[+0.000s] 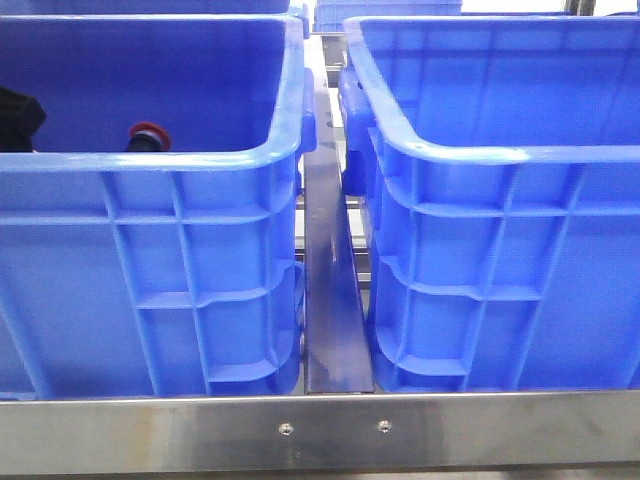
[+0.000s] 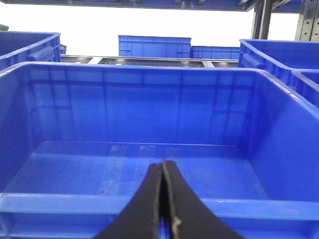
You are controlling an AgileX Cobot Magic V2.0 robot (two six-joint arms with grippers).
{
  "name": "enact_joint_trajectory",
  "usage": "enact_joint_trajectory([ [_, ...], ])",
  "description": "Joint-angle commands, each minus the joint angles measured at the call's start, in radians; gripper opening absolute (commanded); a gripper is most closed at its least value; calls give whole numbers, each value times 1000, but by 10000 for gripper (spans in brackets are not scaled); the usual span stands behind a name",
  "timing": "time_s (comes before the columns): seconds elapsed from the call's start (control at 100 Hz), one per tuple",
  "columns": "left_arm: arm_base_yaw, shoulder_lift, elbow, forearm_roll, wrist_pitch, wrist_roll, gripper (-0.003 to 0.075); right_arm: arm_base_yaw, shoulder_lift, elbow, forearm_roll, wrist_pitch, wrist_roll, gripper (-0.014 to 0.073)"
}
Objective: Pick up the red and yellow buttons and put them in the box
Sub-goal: 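Grasp the yellow-capped button with the left gripper and lift it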
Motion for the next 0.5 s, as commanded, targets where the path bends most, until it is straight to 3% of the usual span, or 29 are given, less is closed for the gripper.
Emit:
enact_joint_trajectory([
  [0.0, -7, -17, -39, -2, -54, -12, 459, -2, -21, 4, -2, -86, -7, -66],
  [0.26, -7, 21, -46, 0, -66, -12, 438, -2, -21, 4, -2, -86, -7, -66],
  [0.49, -7, 21, -46, 8, -84, -12, 243, -2, -21, 4, -2, -86, -7, -66],
])
